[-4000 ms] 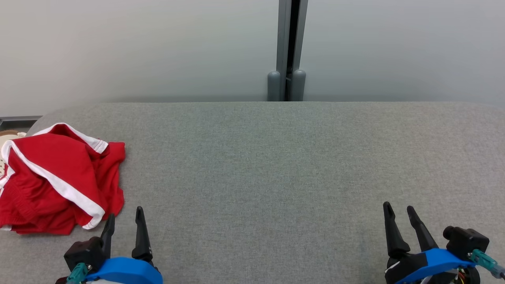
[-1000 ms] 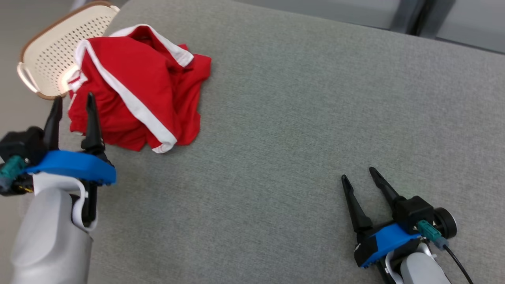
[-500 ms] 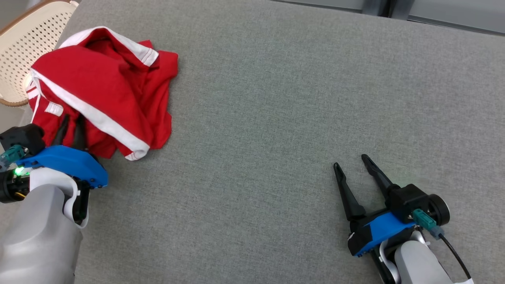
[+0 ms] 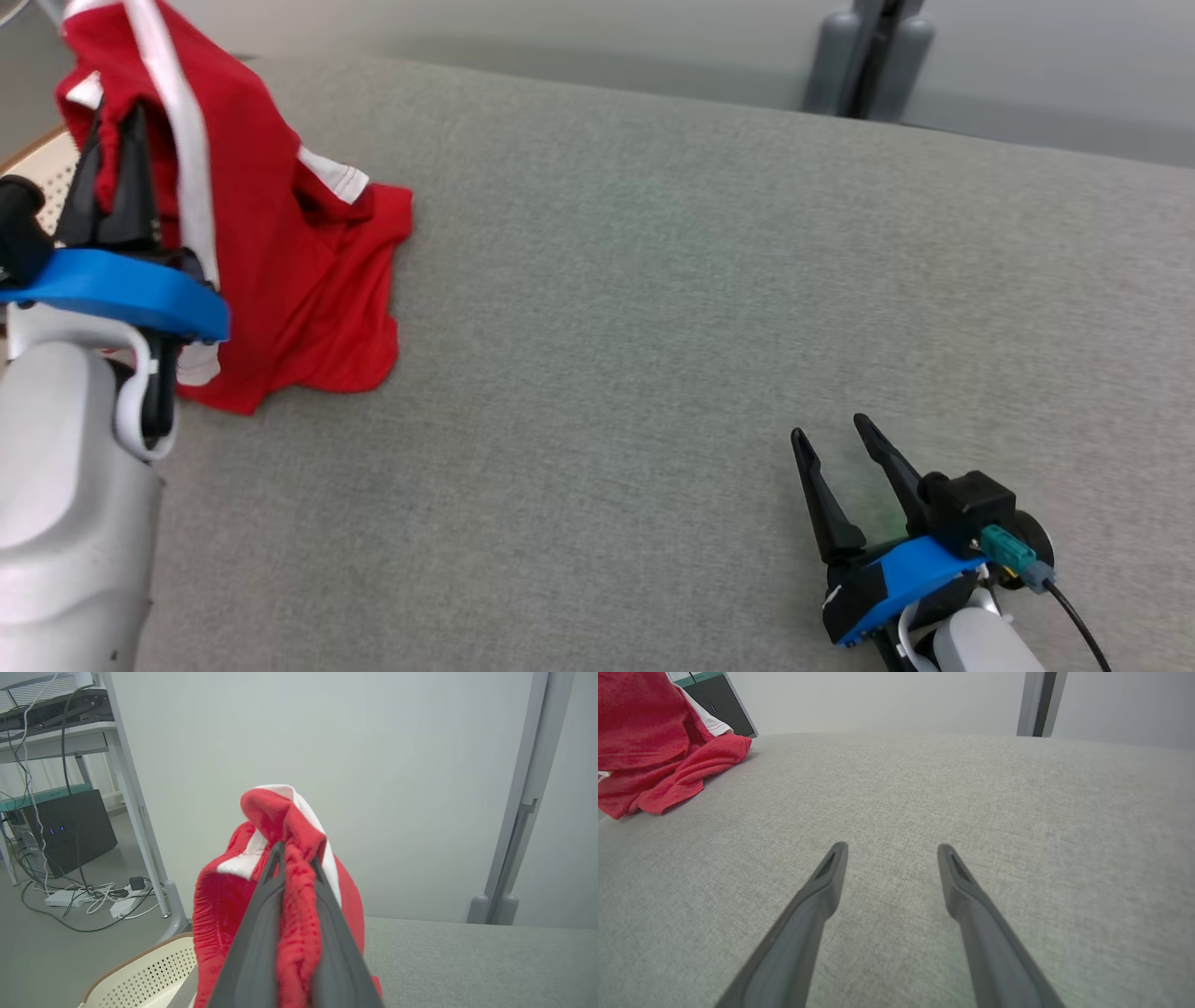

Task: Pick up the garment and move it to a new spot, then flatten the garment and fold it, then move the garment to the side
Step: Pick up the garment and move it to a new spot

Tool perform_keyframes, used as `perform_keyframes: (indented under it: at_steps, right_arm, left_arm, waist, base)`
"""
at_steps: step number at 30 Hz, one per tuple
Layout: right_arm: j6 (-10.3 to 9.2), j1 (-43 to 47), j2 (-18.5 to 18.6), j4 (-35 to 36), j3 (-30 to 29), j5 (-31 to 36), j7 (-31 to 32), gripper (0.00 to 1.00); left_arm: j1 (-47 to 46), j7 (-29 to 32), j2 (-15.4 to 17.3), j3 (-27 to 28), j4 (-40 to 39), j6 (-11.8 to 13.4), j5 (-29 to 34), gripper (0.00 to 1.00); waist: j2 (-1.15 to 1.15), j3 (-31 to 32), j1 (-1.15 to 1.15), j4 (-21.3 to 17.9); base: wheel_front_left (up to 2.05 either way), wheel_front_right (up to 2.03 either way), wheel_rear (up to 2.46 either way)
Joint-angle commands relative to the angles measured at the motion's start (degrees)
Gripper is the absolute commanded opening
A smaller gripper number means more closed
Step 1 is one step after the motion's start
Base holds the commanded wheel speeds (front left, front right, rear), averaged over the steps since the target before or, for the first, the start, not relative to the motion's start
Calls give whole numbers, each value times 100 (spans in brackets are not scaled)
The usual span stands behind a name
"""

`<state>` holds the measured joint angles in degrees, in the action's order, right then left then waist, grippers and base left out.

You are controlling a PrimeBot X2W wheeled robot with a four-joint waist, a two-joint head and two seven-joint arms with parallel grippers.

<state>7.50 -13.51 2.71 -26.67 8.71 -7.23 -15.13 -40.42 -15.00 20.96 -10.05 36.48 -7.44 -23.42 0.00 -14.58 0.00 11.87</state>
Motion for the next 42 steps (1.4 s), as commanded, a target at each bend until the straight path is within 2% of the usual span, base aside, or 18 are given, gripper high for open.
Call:
perform_keyframes:
  at_steps: [1,7,12,19,25,26,28,29,36,42]
  right_arm:
    - [-2,86,34,-1,9,-93,-3,100]
    - [-1,254,33,-15,130,-370,-3,100]
    - [-1,380,28,19,111,-417,-3,100]
    - [-1,492,29,69,93,-435,-4,100]
    - [-1,553,27,114,134,-502,-3,100]
    - [-1,546,27,116,132,-513,-4,100]
    - [-1,545,26,118,127,-527,-4,100]
    - [-1,551,27,119,118,-530,-4,100]
    - [-1,654,28,111,16,-524,-4,100]
    - [-1,787,28,103,-85,-435,-3,100]
  left_arm:
    - [82,-25,-109,-8,-247,-1,92,0]
    - [314,-25,-350,-310,-1050,-1,320,0]
    - [459,-26,-700,-689,-1429,-1,282,0]
    - [574,-22,-1289,-1336,-1488,-1,217,0]
    - [932,-23,-1579,-1467,-1232,-2,402,0]
    - [1016,-23,-1604,-1475,-1174,-2,464,14]
    - [1245,-23,-1634,-1417,-1106,25,589,61]
    - [1395,-22,-1638,-1392,-1023,47,645,100]
    - [2331,-23,-1566,-875,-824,209,956,100]
    - [3109,-23,-1563,-219,-1006,306,1084,100]
  waist:
    - [0,213,0,-222]
    - [0,508,0,-801]
    - [0,606,0,-1395]
    - [0,591,0,-2119]
    - [0,520,0,-2449]
    - [0,510,0,-2472]
    - [0,504,0,-2492]
    - [0,509,0,-2492]
    - [0,706,0,-2264]
    - [0,938,0,-1965]
  base:
    - [0,0,0]
    - [0,0,0]
    - [0,0,0]
    - [0,0,0]
    - [0,0,0]
    - [0,0,0]
    - [0,0,0]
    - [0,0,0]
    - [0,0,0]
    - [0,0,0]
